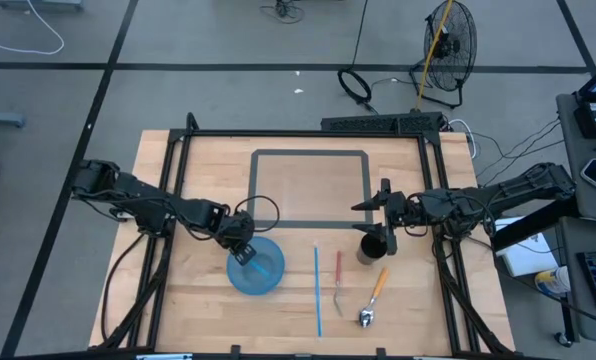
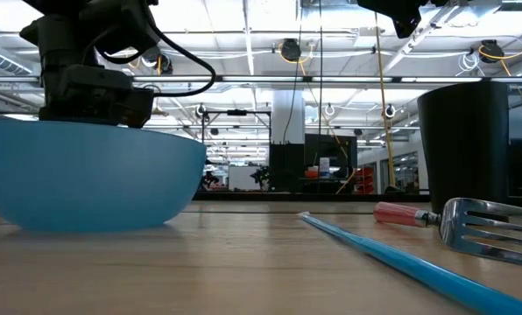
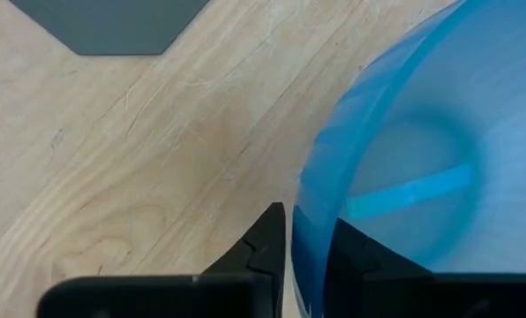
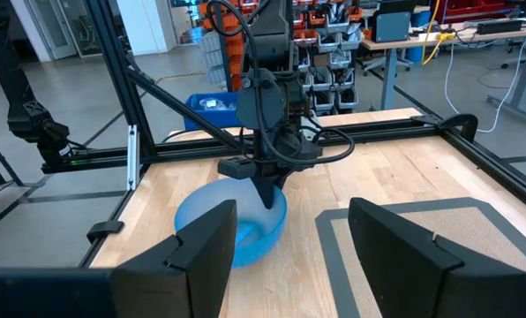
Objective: Pick & Place Utensil
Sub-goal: Put the blue bowl on the left side of the placemat
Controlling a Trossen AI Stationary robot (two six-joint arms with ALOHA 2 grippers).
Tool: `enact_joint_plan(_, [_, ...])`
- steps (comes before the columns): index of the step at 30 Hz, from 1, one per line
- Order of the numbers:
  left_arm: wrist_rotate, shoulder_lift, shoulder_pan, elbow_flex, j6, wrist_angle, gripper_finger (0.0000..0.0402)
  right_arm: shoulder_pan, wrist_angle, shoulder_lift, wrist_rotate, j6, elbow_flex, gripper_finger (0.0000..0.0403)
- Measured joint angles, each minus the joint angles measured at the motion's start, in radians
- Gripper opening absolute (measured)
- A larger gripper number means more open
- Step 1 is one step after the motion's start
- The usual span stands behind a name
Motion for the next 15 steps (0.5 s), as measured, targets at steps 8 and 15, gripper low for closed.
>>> enact_joint_plan(8, [0.000, 0.000, 0.000, 0.000, 0.003, 0.000, 0.0010, 0.000, 0.000, 0.000, 0.000, 0.000, 0.000, 0.0215])
enact_joint_plan(15, [0.025, 0.000, 0.000, 0.000, 0.019, 0.061, 0.0010, 0.000, -0.002, 0.000, 0.000, 0.000, 0.000, 0.0215])
